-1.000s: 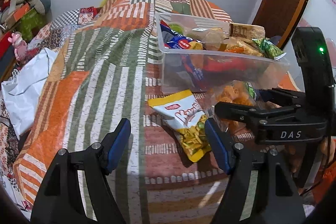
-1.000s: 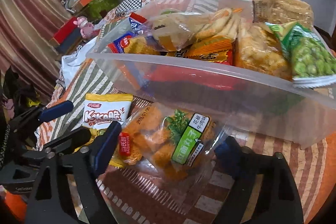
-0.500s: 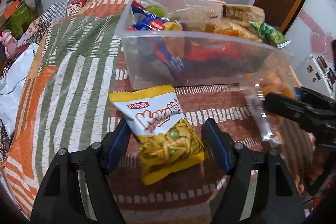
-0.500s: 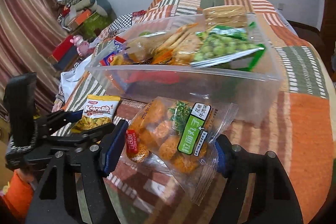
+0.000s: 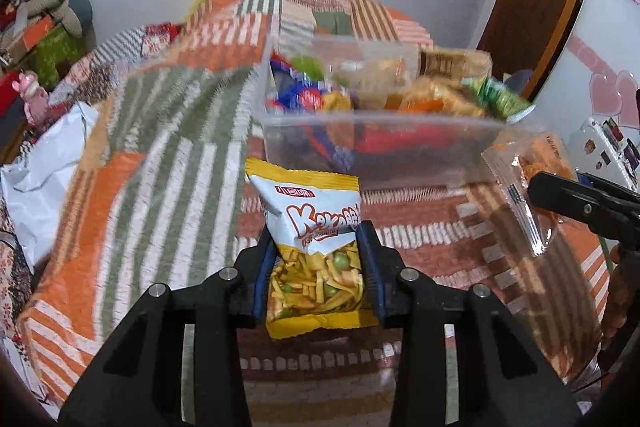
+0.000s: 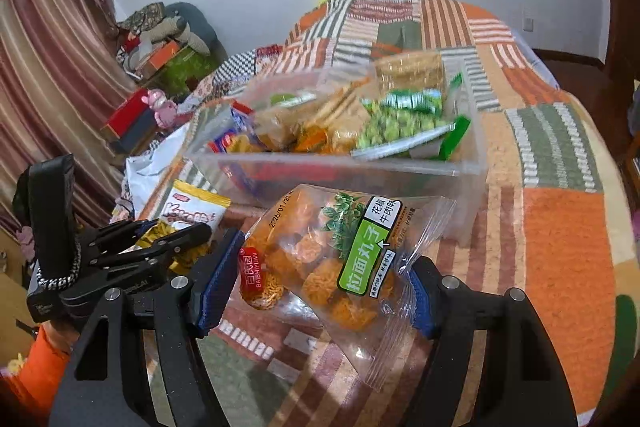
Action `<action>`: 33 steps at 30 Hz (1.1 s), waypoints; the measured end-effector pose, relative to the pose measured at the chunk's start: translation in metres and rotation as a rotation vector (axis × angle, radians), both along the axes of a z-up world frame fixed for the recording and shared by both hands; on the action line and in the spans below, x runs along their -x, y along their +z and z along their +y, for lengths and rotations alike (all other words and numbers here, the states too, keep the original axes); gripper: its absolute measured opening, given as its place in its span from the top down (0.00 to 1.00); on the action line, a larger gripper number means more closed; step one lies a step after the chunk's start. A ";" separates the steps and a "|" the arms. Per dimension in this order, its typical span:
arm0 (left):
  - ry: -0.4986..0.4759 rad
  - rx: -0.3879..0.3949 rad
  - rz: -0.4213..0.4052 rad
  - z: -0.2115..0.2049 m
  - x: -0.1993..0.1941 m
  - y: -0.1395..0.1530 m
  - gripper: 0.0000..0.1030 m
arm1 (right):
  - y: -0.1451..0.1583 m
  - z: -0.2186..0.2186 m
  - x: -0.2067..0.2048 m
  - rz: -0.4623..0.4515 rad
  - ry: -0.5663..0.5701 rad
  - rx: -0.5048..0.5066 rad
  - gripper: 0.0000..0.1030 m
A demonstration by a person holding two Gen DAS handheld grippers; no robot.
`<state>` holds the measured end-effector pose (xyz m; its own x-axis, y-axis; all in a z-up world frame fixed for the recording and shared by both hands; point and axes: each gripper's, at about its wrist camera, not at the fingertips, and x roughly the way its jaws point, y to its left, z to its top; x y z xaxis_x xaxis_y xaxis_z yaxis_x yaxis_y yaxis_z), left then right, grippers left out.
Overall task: Organize snacks
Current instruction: 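Lower the fried snack bag into the box with the right tool while the left drops the Kokabi bag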
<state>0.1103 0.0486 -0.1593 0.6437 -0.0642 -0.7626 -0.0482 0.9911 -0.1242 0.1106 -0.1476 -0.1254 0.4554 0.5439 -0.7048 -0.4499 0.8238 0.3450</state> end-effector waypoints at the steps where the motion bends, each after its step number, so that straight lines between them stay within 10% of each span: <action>1: 0.002 0.000 -0.018 0.001 0.002 0.006 0.62 | 0.003 -0.001 0.000 -0.007 -0.001 -0.007 0.33; 19: -0.001 0.020 -0.192 0.005 -0.021 0.075 0.62 | 0.043 0.004 -0.028 -0.141 -0.031 -0.049 0.33; 33: -0.001 0.017 -0.170 0.010 -0.070 0.064 0.62 | 0.027 0.034 -0.063 -0.124 0.009 0.006 0.33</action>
